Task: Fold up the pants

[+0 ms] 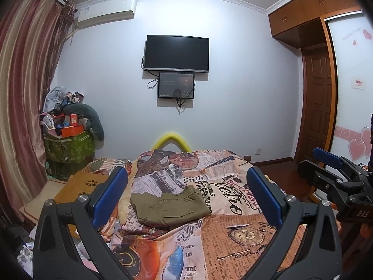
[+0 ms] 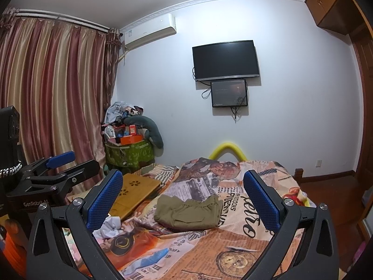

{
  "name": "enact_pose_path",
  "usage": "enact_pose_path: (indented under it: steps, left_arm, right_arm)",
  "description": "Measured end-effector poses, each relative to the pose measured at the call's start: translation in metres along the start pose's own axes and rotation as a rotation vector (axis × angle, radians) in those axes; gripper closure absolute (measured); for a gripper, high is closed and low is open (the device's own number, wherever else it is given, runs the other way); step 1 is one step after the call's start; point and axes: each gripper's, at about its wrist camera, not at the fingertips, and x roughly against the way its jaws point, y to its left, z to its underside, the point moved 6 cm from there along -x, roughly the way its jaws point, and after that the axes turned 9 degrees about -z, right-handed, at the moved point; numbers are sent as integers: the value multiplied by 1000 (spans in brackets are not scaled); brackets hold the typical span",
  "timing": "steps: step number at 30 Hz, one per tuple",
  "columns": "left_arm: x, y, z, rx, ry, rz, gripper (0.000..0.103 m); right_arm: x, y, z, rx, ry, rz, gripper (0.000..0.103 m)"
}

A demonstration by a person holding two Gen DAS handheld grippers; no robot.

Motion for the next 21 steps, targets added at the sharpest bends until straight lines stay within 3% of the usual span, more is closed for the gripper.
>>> enact_pose_path:
  steps: [21]
  left_arm:
    - [-3, -5, 5, -23, 12, 7, 0]
  right_arm:
    - [0, 3, 0, -6, 4, 2, 0]
